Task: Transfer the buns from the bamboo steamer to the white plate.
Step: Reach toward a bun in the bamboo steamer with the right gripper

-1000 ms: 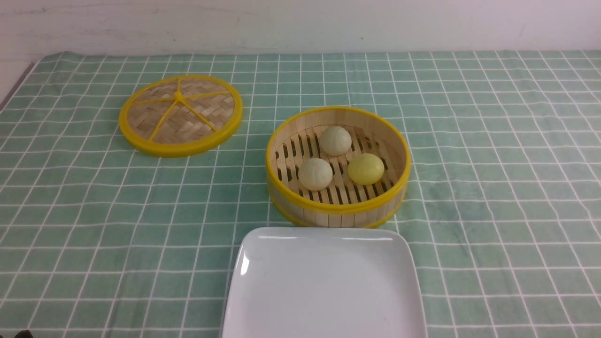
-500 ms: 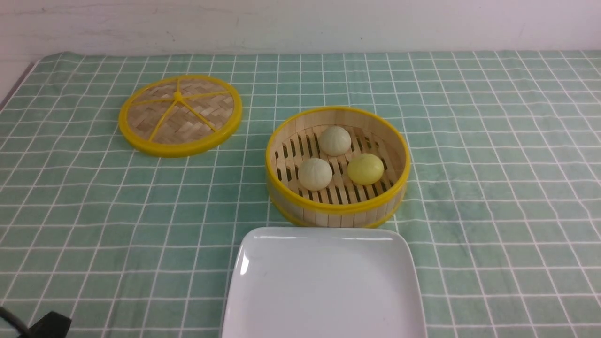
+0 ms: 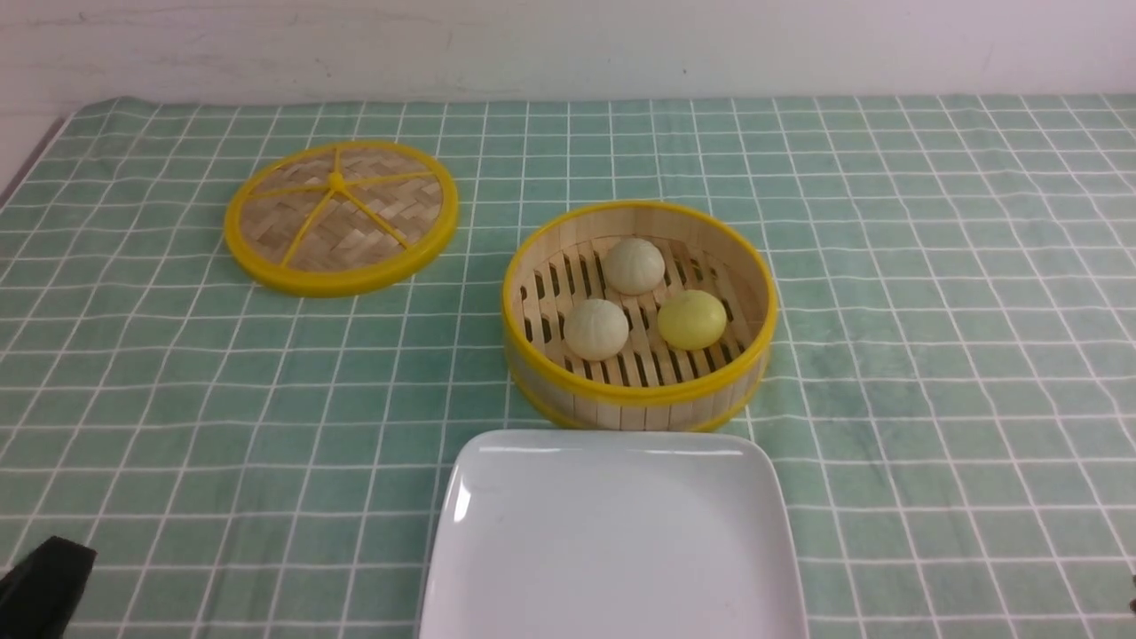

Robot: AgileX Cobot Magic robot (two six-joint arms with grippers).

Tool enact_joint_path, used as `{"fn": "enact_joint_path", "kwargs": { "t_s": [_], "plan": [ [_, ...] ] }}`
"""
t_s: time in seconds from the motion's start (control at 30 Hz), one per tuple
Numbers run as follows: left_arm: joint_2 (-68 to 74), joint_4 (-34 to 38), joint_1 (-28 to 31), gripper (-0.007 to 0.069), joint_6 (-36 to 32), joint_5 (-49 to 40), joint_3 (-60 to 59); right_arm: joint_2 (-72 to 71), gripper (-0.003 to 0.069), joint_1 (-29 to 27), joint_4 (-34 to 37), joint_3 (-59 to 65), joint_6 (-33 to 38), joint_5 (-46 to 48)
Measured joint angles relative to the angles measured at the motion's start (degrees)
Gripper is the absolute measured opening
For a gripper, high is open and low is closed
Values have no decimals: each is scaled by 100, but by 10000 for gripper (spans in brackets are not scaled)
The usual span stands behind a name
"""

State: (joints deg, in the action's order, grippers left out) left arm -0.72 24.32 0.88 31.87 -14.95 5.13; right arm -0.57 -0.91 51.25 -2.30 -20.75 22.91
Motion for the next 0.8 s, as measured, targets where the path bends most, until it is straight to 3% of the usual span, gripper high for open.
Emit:
{"fn": "enact_joint_path", "kwargs": {
  "t_s": [0.17,0.27,0.43,0.53,0.63,0.7,0.73,0.8],
  "plan": [
    [277,-151,0,46,-1188,-1056,1323,262,64,0,-60,-1226,1696,-82],
    [1056,-187,0,4,-1790,-2226,2077,1135,-1,0,-551,-2007,2668,225],
    [2683,-253,0,1,-2313,-4054,2764,3240,1,0,-1660,-2744,2829,1681],
    [3383,-280,0,1,-2615,-4547,2853,4622,3,0,-1784,-3063,3106,2482],
    [4070,-257,0,1,-2874,-4761,2871,5969,8,12,-1164,-3463,4149,3106],
    [4367,-222,0,1,-2952,-4783,2875,6662,24,149,-301,-3720,4971,3368],
    [4411,-208,0,3,-2959,-4783,2875,6715,26,170,-301,-3742,5051,3381],
    [4578,-182,0,7,-3002,-4777,2875,7261,56,543,723,-3980,5963,3392]
  ]
}}
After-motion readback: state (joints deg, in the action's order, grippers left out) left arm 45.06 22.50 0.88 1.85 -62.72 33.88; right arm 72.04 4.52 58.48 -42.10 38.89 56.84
